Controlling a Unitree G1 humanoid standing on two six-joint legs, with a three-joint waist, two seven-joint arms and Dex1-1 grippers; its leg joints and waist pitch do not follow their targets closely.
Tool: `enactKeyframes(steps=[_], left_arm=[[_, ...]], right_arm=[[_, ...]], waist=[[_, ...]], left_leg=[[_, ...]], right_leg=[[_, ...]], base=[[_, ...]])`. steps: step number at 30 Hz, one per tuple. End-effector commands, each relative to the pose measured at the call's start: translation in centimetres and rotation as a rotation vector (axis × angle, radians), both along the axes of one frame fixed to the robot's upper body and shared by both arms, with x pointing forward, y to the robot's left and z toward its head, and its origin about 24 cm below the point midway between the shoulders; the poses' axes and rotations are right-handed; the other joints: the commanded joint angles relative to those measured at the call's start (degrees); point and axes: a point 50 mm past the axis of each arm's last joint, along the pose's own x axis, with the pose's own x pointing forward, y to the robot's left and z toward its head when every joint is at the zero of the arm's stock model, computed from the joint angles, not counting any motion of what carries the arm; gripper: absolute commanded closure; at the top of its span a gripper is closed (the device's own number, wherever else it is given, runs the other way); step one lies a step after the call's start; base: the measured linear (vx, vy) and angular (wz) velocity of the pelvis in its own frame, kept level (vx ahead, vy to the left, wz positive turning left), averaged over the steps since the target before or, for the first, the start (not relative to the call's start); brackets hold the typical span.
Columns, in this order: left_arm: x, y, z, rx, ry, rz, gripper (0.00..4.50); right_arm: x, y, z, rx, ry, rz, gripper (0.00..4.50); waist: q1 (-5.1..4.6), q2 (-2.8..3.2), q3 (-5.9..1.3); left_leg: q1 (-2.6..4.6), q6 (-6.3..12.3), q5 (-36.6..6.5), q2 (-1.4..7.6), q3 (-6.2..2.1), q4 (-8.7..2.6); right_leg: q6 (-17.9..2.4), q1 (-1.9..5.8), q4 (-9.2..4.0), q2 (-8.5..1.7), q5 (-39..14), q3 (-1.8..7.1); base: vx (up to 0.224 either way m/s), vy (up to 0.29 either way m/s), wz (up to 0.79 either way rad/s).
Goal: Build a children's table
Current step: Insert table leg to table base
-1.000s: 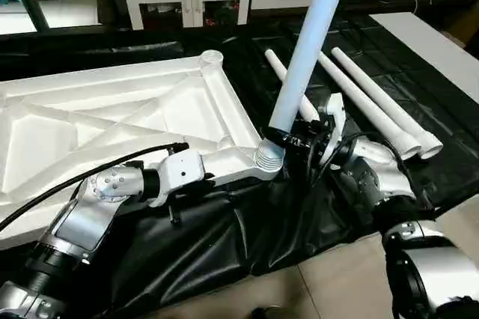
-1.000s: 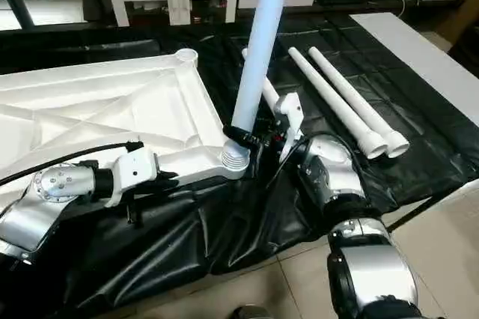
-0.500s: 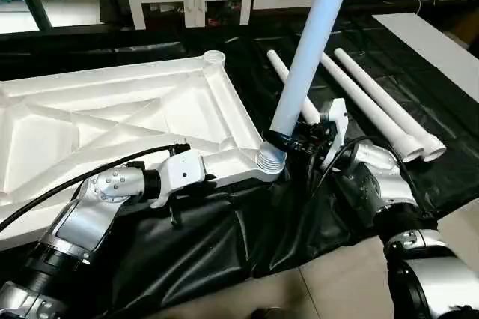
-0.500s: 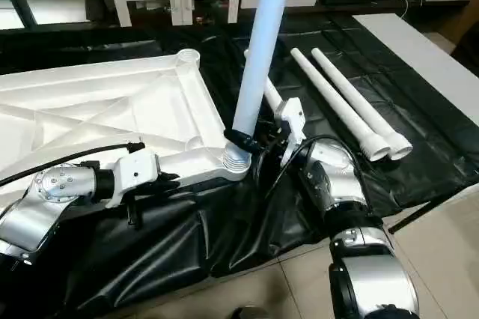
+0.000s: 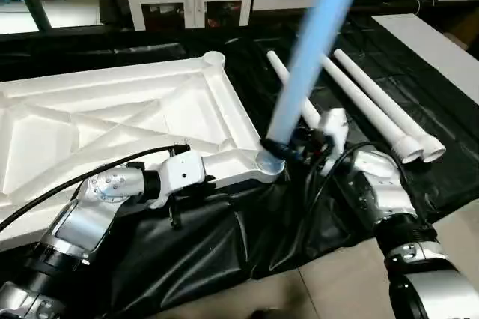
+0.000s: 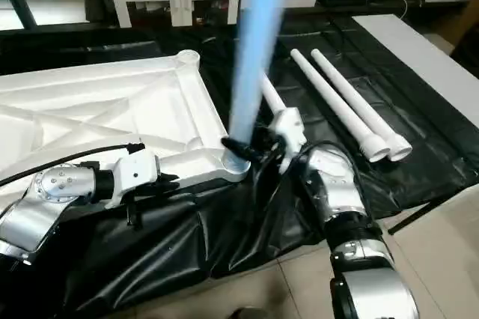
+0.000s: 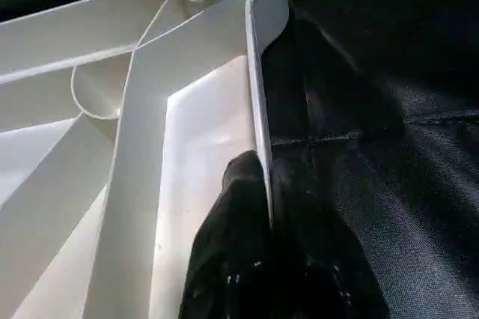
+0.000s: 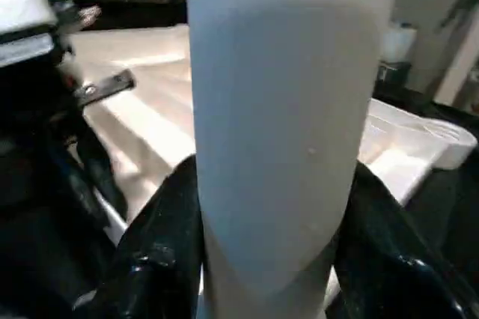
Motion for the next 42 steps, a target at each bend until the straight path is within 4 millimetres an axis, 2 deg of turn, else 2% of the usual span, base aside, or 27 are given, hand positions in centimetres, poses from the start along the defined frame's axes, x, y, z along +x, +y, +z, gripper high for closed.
enactKeyframes(steps=[1,4,9,12,19,25,30,32,36,42], left_arm=[[-0.4,-1.0,-0.5,0.000,0.016,-0.047,4.50],[-0.4,-1.0,-0.5,-0.001,0.017,-0.047,4.50],[-0.5,-1.0,-0.5,0.000,0.018,-0.045,4.50],[-0.5,-0.9,-0.5,0.001,0.019,-0.044,4.50],[-0.4,-0.9,-0.4,0.000,0.018,-0.046,4.50],[-0.4,-0.9,-0.4,0.000,0.019,-0.046,4.50],[-0.4,-0.9,-0.5,0.003,0.020,-0.047,4.50],[-0.4,-0.9,-0.5,0.005,0.020,-0.048,4.50],[-0.4,-0.9,-0.5,0.006,0.019,-0.049,4.50],[-0.4,-0.9,-0.5,0.007,0.019,-0.049,4.50]], right_arm=[[-4.0,0.6,-7.7,-0.207,0.330,0.105,2.66],[-4.0,0.6,-7.7,-0.197,0.336,0.098,2.66],[-3.4,0.3,-7.4,-0.121,0.377,0.024,2.66],[-2.1,-0.4,-6.8,0.024,0.442,-0.104,2.66],[-1.6,-1.0,-6.4,0.128,0.516,-0.158,2.66],[-2.1,-1.0,-6.8,0.117,0.576,-0.112,2.66],[-2.8,-0.9,-7.4,0.020,0.559,-0.060,2.66],[-3.5,-0.8,-8.0,-0.103,0.502,-0.020,2.66],[-3.8,-0.6,-8.3,-0.153,0.476,0.001,2.66],[-3.9,-0.6,-8.2,-0.163,0.464,0.006,2.66]], waist=[[-0.05,1.04,-0.75],[-0.06,0.80,-0.73],[-0.09,0.89,-0.63],[-0.12,0.93,-0.62],[-0.18,1.09,-0.63],[-0.06,1.02,-0.54],[0.03,0.96,-0.64],[0.04,0.94,-0.59],[0.02,0.89,-0.44],[-0.03,0.91,-0.49]], left_leg=[[0.35,0.73,-20.03,1.89,-0.84,-4.17],[0.26,1.01,-19.81,1.87,-0.76,-4.11],[0.29,0.63,-21.03,1.92,-0.91,-4.28],[0.28,0.54,-21.45,1.91,-0.98,-4.37],[0.22,0.38,-21.01,1.89,-0.98,-4.40],[0.20,0.33,-20.54,1.91,-0.89,-4.35],[0.20,0.46,-19.33,1.90,-0.82,-4.28],[0.18,0.52,-18.92,1.89,-0.74,-4.23],[0.24,0.19,-21.13,1.90,-0.90,-4.35],[0.24,0.11,-21.45,1.93,-0.93,-4.43]], right_leg=[[-11.74,0.26,-4.83,-2.67,-15.29,1.52],[-11.90,0.29,-4.82,-2.68,-14.75,1.58],[-11.25,0.11,-5.00,-2.73,-16.93,1.59],[-11.10,0.09,-5.10,-2.76,-17.76,1.70],[-11.33,0.07,-5.07,-2.74,-17.01,1.65],[-11.34,0.01,-5.08,-2.79,-16.93,1.60],[-11.46,0.12,-4.96,-2.78,-15.33,1.59],[-11.62,0.11,-4.92,-2.75,-14.57,1.50],[-10.83,-0.06,-5.22,-2.84,-18.18,1.63],[-10.59,-0.13,-5.23,-2.75,-17.93,1.61]], base=[[0.000,0.000,0.00],[0.000,0.000,0.00],[0.000,0.000,0.00],[0.000,0.000,0.00],[0.000,0.000,0.00],[0.000,0.000,0.00],[0.000,0.000,0.00],[0.000,0.000,0.00],[0.000,0.000,0.00],[0.000,0.000,0.00]])
